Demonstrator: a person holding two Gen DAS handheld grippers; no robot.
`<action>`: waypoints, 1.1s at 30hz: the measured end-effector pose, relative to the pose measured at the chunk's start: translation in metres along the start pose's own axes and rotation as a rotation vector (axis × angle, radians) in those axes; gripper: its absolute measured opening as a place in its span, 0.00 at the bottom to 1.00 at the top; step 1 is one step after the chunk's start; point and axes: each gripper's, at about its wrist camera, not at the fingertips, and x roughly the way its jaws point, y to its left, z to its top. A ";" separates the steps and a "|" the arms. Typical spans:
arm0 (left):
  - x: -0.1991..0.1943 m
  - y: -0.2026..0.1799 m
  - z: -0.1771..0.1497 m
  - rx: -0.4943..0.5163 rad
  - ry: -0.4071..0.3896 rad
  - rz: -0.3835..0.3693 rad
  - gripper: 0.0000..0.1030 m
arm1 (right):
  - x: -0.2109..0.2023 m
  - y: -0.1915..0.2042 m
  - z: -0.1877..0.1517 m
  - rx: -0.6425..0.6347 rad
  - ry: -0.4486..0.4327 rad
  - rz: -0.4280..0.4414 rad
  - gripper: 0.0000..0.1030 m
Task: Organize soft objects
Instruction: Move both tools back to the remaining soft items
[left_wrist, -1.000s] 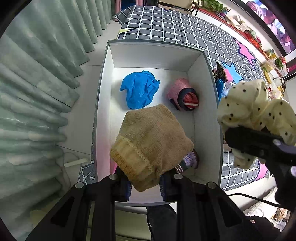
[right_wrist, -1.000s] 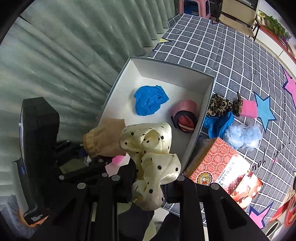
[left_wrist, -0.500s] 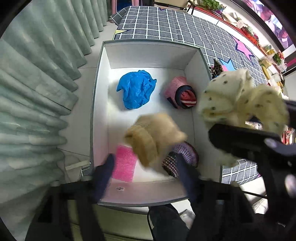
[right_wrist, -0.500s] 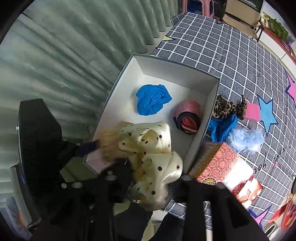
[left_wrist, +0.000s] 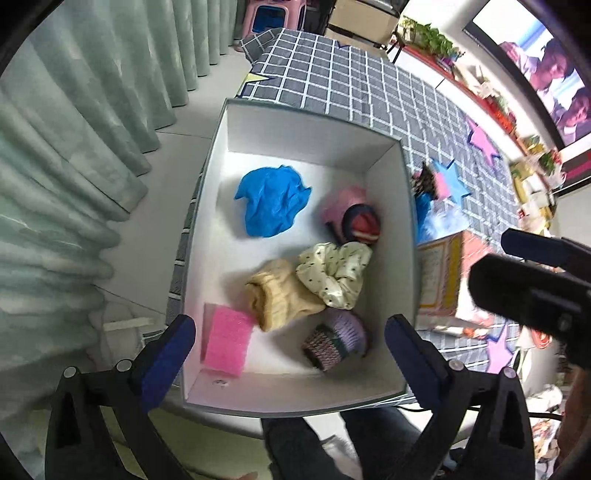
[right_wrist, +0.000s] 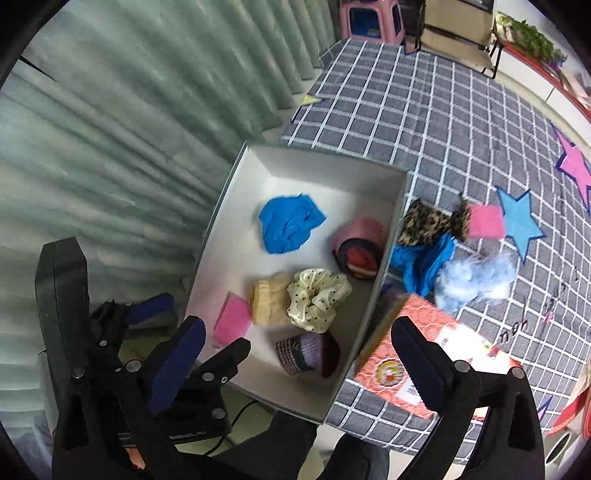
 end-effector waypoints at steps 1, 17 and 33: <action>-0.002 -0.001 0.003 0.000 -0.003 -0.012 1.00 | -0.005 -0.003 0.000 0.010 -0.012 -0.001 0.98; 0.006 -0.050 0.032 0.093 0.041 -0.002 1.00 | -0.028 -0.174 -0.029 0.434 -0.048 -0.118 0.98; 0.028 -0.114 0.074 0.143 0.087 0.064 1.00 | 0.077 -0.256 -0.013 0.569 0.146 -0.068 0.98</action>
